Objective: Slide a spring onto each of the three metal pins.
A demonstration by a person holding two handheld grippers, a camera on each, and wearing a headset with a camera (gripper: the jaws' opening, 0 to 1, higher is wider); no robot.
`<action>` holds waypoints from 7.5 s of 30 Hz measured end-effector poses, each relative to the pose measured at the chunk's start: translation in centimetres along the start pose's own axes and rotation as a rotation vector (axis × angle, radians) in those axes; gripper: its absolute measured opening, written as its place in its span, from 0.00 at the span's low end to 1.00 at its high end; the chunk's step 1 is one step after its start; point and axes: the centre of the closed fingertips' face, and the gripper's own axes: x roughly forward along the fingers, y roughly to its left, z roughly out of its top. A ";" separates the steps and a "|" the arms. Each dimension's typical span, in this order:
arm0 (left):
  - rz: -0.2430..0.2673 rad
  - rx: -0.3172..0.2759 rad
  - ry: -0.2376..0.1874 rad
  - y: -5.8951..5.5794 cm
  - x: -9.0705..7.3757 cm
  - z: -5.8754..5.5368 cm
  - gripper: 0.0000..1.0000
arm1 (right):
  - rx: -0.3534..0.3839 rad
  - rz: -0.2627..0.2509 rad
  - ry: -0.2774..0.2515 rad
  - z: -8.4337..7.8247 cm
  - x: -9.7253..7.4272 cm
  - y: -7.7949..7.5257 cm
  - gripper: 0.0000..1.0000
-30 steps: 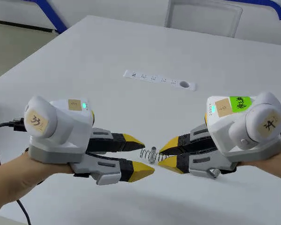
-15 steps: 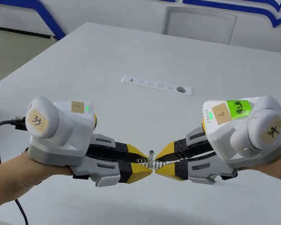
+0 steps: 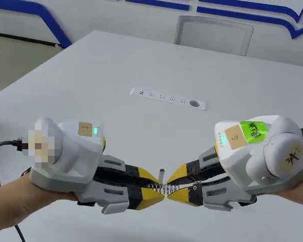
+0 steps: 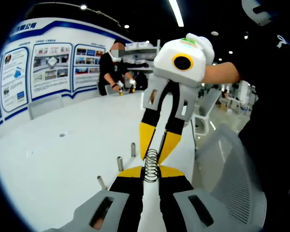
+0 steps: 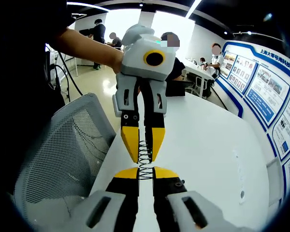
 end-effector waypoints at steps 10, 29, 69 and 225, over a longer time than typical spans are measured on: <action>-0.018 0.029 0.013 -0.2 0.1 -0.1 0.10 | 0.011 0.046 -0.020 0.0 -0.1 0.4 0.16; -0.012 0.088 0.045 -0.3 -0.1 -0.3 0.10 | 0.079 0.055 -0.086 1.0 -0.5 0.1 0.10; 0.010 0.065 0.032 0.2 0.4 -0.7 0.10 | 0.172 0.012 -0.256 5.6 0.4 -0.7 0.11; 0.372 -0.160 -0.042 7.0 -2.9 -4.0 0.93 | 0.581 -0.335 -0.087 -9.4 6.8 -10.4 0.19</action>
